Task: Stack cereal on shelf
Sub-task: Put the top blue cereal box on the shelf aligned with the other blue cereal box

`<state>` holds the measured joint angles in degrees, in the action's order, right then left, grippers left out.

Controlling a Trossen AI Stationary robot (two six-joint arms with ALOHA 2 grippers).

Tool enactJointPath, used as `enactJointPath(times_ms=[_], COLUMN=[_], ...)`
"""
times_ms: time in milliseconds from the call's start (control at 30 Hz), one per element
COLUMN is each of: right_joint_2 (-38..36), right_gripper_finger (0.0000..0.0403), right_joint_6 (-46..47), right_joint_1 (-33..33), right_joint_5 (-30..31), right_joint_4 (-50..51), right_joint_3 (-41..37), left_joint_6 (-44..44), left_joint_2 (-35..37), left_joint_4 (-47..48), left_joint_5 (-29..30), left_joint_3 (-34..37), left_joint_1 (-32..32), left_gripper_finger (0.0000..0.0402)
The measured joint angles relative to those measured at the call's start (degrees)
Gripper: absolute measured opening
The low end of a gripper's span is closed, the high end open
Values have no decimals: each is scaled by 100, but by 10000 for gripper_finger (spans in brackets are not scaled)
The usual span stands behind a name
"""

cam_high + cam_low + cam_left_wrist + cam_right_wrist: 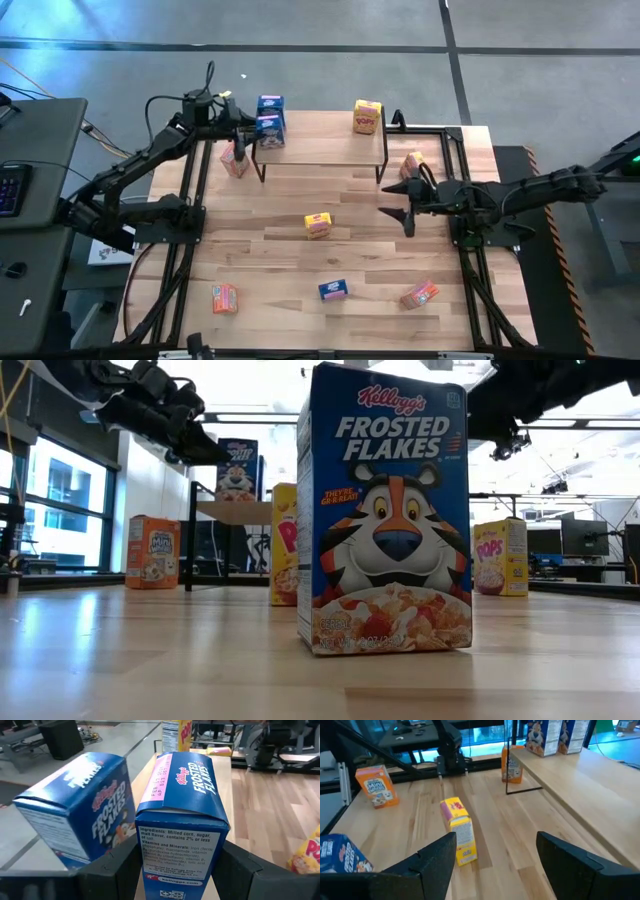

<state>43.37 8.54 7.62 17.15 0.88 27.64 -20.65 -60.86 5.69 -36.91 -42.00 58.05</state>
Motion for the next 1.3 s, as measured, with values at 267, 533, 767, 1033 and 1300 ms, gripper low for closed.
enactJointPath(times_ms=[267, 533, 767, 1033, 1300], right_joint_2=[-313, -330, -330, -332, -548], right_gripper_finger=[268, 268, 268, 268, 268], right_joint_6=[-62, -256, -193, -105, -146], right_joint_1=[0, 2, 4, 166, 220], right_joint_5=[-215, -261, -206, -79, -63], right_joint_4=[-239, -177, 22, -161, -2020], right_joint_3=[-373, -420, -420, -557, -1830], left_joint_6=[-2, 77, 108, 112, 240], left_joint_2=[0, 0, 0, 0, 0], left_joint_4=[-42, -218, -207, -203, -205], left_joint_5=[-185, -199, -199, -197, -195], left_joint_3=[0, 0, 0, 0, 0], left_joint_1=[135, 131, 131, 129, 129], left_gripper_finger=[195, 195, 195, 195, 195])
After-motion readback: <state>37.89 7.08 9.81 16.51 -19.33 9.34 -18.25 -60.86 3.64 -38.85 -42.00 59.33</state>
